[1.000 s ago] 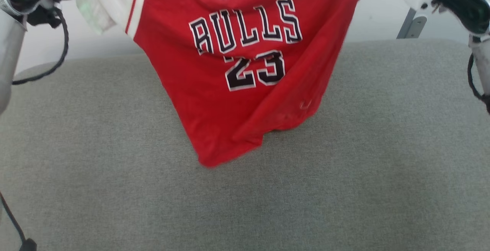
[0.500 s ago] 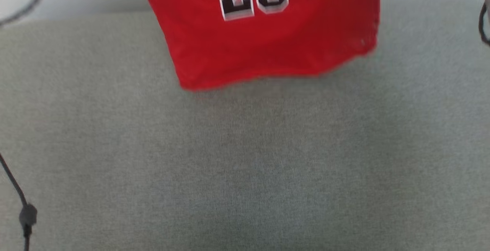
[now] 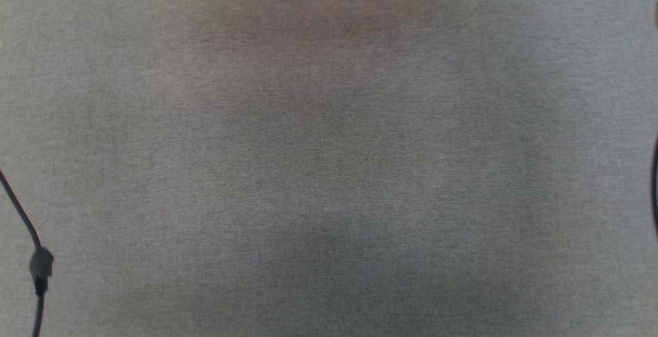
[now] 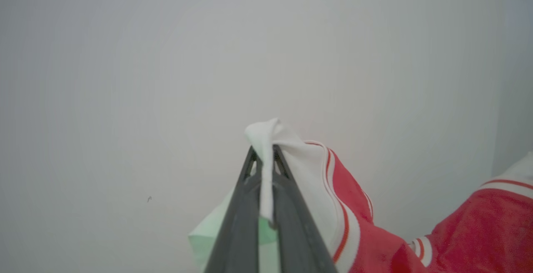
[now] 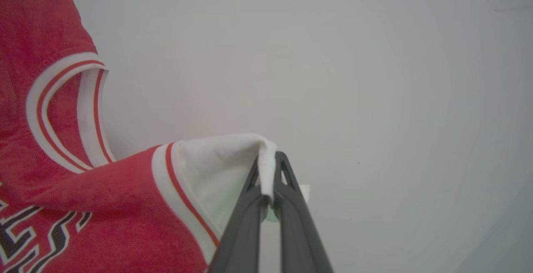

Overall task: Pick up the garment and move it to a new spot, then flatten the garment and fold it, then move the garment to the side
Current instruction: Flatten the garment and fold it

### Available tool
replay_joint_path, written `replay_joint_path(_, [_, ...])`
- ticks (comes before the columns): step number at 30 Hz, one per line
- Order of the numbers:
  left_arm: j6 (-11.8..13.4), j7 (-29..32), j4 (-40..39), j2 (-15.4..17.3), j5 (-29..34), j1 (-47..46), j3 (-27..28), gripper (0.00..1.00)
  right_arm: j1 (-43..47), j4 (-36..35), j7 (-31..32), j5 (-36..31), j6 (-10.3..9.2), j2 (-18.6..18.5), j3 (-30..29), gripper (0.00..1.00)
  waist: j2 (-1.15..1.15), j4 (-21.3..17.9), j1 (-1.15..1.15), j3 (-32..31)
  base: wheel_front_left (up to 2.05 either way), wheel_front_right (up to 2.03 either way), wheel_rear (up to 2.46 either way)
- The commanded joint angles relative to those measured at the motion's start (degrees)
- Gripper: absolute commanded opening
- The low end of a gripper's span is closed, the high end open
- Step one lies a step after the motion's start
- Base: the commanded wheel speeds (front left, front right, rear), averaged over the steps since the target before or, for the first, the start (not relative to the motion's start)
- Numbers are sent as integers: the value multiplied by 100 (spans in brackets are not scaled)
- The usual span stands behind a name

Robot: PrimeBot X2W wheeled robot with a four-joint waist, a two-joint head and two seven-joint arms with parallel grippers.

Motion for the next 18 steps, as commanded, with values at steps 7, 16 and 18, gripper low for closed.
replay_joint_path(7, [-34,328,192,48,-499,894,-230,0,621,658,-41,369,-2,89,362,0,0,123,0,-32,0,0,0])
replay_joint_path(16, [-36,1411,114,114,-1143,1685,-543,0,1110,1013,353,1272,-2,116,906,0,0,198,0,-251,0,0,0])
replay_joint_path(18, [-36,1793,96,176,-1320,1880,-590,0,1240,949,572,1557,-2,136,1057,0,0,209,0,-312,0,0,0])
